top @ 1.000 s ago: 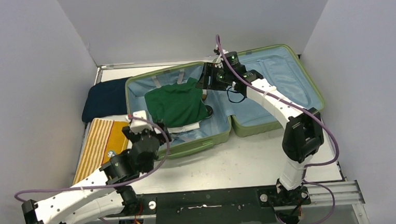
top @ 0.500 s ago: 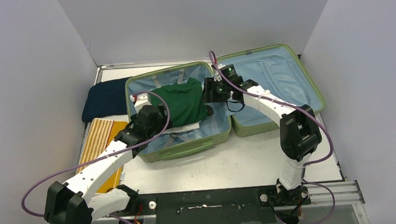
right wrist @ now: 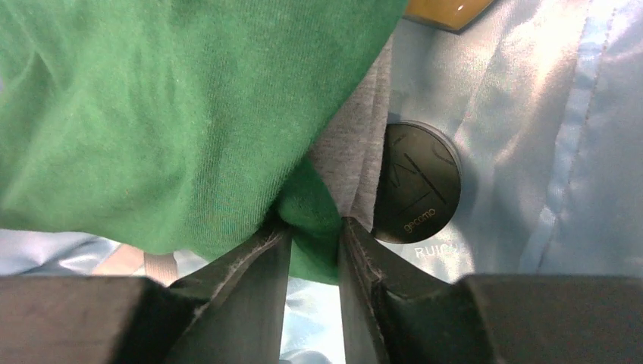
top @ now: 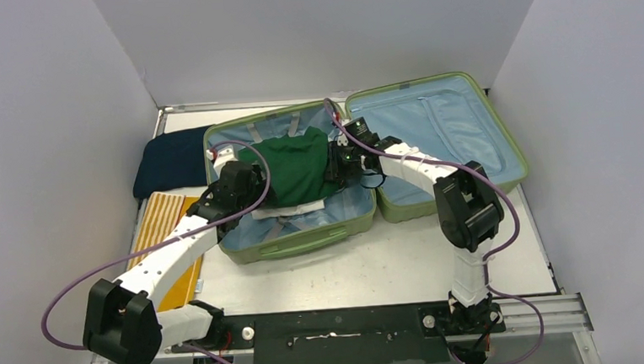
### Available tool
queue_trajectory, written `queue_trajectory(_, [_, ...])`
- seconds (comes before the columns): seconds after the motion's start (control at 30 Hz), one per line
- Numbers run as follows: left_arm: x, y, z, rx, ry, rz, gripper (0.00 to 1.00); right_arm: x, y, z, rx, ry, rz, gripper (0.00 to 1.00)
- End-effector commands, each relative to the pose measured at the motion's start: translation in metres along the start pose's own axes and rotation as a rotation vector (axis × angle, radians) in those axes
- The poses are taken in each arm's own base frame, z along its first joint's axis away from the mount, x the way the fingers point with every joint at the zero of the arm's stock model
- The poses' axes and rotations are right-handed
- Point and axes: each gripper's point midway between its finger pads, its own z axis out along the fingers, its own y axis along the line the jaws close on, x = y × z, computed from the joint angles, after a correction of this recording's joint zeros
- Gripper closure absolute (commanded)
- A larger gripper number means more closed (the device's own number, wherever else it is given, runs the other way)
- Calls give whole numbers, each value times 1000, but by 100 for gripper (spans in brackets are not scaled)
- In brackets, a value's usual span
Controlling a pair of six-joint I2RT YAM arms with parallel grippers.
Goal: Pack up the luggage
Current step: Place the clothes in the luggage.
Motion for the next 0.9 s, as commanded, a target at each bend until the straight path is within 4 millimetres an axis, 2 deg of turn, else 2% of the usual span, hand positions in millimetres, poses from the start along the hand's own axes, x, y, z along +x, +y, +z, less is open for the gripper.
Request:
queue_trajectory(0.0, [-24, -22, 0, 77, -46, -14, 19, -24, 7, -10, 6, -81, -31, 77])
queue_trajectory(0.1, [-26, -25, 2, 92, -45, -6, 19, -23, 5, -15, 21, -90, -34, 90])
queue_trajectory(0.23, [-24, -26, 7, 93, -29, 7, 21, -16, 5, -20, 36, -86, -37, 100])
queue_trajectory(0.4, [-20, -20, 15, 69, -13, 19, 37, -10, 5, -24, 57, -81, -43, 100])
queue_trajectory(0.6, [-11, -14, 24, 47, 14, 30, 51, -6, 9, -30, 56, -84, -32, 100])
queue_trajectory(0.7, [-9, -6, 27, 17, 12, 38, 65, -5, 11, -35, 57, -87, -18, 100])
queue_trajectory(0.87, [-4, 13, 25, -45, 14, 52, 97, 2, 2, -43, 100, -90, 35, 100])
